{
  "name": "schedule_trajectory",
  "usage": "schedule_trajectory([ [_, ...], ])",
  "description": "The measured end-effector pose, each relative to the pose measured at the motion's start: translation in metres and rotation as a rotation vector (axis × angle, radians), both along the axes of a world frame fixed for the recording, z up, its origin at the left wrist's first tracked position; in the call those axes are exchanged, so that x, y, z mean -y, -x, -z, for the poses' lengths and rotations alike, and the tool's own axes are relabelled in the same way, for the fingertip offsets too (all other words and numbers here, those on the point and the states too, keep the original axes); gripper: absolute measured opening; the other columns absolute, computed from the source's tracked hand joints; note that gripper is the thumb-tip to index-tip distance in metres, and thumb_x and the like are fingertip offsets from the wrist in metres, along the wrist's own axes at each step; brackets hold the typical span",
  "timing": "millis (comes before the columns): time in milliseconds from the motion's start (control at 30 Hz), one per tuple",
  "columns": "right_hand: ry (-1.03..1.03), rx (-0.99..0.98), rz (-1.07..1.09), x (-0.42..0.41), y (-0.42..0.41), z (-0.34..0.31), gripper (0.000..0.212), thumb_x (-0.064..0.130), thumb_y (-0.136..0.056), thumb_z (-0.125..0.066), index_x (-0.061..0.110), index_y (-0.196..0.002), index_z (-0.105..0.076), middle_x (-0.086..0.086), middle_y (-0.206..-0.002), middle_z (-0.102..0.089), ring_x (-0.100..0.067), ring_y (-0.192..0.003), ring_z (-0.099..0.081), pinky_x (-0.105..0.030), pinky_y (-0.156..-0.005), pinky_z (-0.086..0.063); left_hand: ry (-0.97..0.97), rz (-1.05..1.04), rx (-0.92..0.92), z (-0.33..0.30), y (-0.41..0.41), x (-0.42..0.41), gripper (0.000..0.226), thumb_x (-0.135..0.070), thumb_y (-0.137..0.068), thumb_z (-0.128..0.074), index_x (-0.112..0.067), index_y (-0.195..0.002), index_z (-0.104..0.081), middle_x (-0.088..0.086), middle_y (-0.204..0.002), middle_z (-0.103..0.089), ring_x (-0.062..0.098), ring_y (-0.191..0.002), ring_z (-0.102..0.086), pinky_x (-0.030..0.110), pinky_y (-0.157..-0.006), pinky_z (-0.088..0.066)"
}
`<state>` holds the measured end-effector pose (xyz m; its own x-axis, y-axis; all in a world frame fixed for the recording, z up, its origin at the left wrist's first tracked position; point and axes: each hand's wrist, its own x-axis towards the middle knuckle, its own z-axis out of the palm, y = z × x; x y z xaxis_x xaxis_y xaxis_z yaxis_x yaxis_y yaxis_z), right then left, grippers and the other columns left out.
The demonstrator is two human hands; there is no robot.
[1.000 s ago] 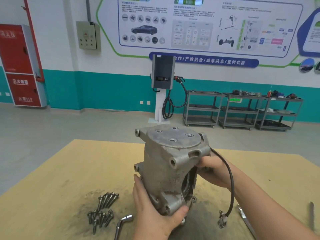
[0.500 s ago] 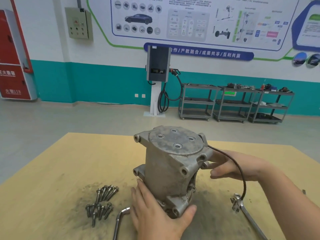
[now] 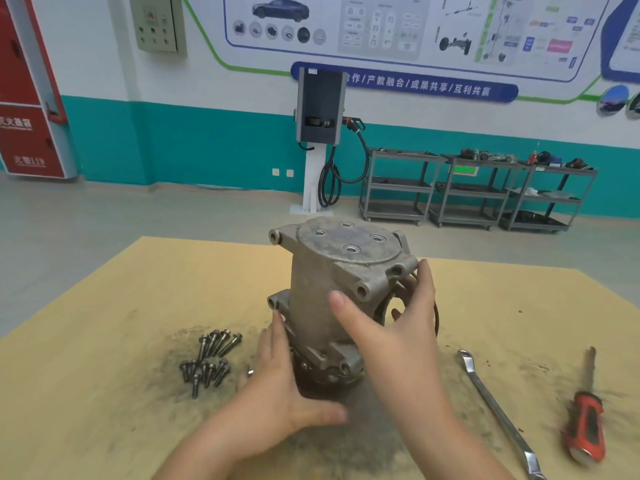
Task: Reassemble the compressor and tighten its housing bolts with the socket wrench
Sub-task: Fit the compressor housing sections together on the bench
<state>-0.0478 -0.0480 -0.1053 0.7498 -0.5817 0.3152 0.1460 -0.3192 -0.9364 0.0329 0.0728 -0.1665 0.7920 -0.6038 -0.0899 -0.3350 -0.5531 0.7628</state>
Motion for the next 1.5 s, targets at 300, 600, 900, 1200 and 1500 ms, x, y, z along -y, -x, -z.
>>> schedule_trajectory([
  [300,-0.170,0.289,0.098,-0.002,-0.030,0.013,0.099,0.050,-0.055,-0.079,0.031,-0.140,-0.030,0.011,-0.136,-0.047,-0.002,-0.125,-0.048,-0.034,-0.105,-0.044,0.203,-0.090,0.138,0.025,-0.002,0.010,0.142,-0.063,-0.065,-0.078,-0.042,-0.139,0.042,-0.027,-0.149,-0.039,-0.001,-0.144,-0.021,0.047,-0.121,-0.008],
  [600,-0.162,0.377,0.012,0.023,-0.036,0.015,0.077,0.053,-0.050,-0.078,0.033,-0.115,-0.041,0.017,-0.108,-0.064,0.012,-0.100,-0.060,-0.003,-0.073,-0.046,0.307,-0.184,0.104,0.040,-0.016,0.008,0.085,-0.069,-0.047,-0.081,-0.054,-0.122,-0.043,-0.033,-0.114,-0.063,0.009,-0.117,-0.056,0.036,-0.100,-0.046],
  [900,-0.316,0.266,-0.392,0.075,-0.044,0.002,0.118,0.059,-0.043,-0.088,0.008,-0.138,-0.043,-0.011,-0.130,-0.062,-0.029,-0.122,-0.057,-0.045,-0.101,-0.048,0.299,-0.128,0.100,0.031,-0.022,0.001,0.088,-0.082,-0.040,-0.070,-0.063,-0.121,-0.039,-0.031,-0.135,-0.050,0.014,-0.141,-0.037,0.050,-0.116,-0.029],
  [1200,-0.383,0.205,-0.487,0.083,-0.041,0.000,0.139,0.056,-0.027,-0.093,0.005,-0.141,-0.033,-0.011,-0.128,-0.060,-0.019,-0.113,-0.061,-0.035,-0.102,-0.048,0.339,0.019,-0.044,0.028,-0.034,0.006,0.130,-0.080,-0.037,-0.079,-0.031,-0.148,-0.032,0.000,-0.151,-0.043,0.024,-0.143,-0.036,0.051,-0.118,-0.027],
  [1500,-0.504,0.377,-0.338,0.066,-0.046,0.003,0.100,0.029,-0.051,-0.073,-0.004,-0.139,-0.038,-0.026,-0.129,-0.058,-0.037,-0.118,-0.059,-0.049,-0.098,-0.050,0.156,-0.060,0.161,0.025,-0.035,0.012,0.126,-0.097,-0.029,-0.059,-0.046,-0.141,-0.034,-0.020,-0.153,-0.034,0.015,-0.152,-0.005,0.052,-0.122,-0.005],
])
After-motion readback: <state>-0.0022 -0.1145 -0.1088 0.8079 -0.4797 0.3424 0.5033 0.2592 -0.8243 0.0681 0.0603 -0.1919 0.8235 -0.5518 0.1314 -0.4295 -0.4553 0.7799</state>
